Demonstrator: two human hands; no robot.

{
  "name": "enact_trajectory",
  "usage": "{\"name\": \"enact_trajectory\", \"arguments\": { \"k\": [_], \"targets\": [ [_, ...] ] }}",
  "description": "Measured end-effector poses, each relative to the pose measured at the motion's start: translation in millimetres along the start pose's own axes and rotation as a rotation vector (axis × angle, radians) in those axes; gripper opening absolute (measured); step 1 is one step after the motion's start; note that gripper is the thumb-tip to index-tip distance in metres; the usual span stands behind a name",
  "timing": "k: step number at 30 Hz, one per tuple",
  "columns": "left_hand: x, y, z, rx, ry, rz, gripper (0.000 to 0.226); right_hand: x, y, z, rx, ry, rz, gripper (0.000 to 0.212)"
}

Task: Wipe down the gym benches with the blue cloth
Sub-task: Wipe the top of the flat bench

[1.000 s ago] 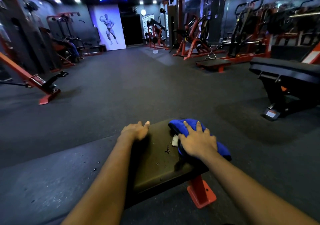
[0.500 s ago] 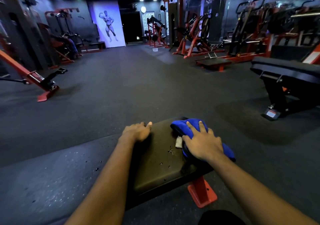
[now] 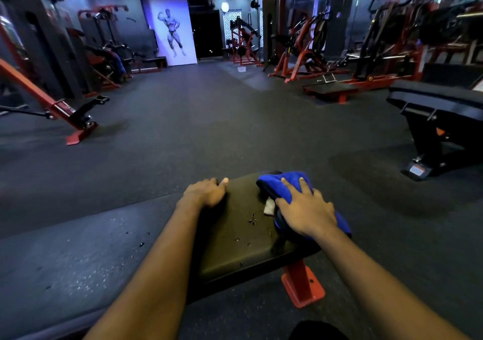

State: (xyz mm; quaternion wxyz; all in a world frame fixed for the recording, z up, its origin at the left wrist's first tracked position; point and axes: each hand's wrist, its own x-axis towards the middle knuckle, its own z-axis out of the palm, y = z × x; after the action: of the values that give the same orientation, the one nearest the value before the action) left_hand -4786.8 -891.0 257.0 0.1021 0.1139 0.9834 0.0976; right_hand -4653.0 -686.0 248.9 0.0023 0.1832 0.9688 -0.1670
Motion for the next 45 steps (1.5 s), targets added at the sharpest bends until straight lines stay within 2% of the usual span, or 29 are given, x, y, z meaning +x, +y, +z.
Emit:
{"name": "enact_trajectory", "arguments": {
  "k": [5,9,15,18,23,30,33,37,40,45],
  "targets": [
    [6.8,1.9,-0.1,-0.013,-0.011,-0.032,0.066,37.2,-13.1,-5.1,-0.025,-0.027,0.041,0.067],
    [9.6,0.4,2.0,-0.004,-0.009,-0.056,0.065,73.7,-26.0,-13.2,0.03,-0.087,-0.031,0.065],
    [7.3,5.0,0.3,-0.023,-0.019,-0.083,0.065,38.4,4.8,-8.5,0.013,-0.093,-0.166,0.06],
    [8.8,6.1,0.4,-0.037,-0.005,-0.084,0.065,35.3,9.1,-7.2,0.027,-0.088,-0.129,0.062],
    [11.1,4.2,1.9,-0.051,0.005,-0.094,0.065,76.9,-23.0,-9.3,0.023,-0.094,-0.041,0.065],
    [11.5,3.8,1.3,-0.053,0.024,-0.103,0.064,73.2,-8.0,-8.6,-0.024,-0.123,-0.328,0.058],
    [10.1,1.6,1.5,-0.065,0.02,-0.093,0.063,67.7,1.1,-5.9,0.014,-0.129,-0.275,0.059],
    [9.3,1.8,1.2,-0.067,0.009,-0.081,0.064,89.0,-29.9,-10.1,0.026,-0.089,-0.064,0.062],
    [9.4,2.6,3.9,-0.036,0.015,-0.076,0.065,94.1,-38.6,-9.0,-0.007,-0.086,-0.111,0.059],
    [10.7,1.2,2.5,-0.04,0.016,-0.07,0.065,63.0,-10.0,-8.1,0.018,-0.096,-0.214,0.06]
  ]
}}
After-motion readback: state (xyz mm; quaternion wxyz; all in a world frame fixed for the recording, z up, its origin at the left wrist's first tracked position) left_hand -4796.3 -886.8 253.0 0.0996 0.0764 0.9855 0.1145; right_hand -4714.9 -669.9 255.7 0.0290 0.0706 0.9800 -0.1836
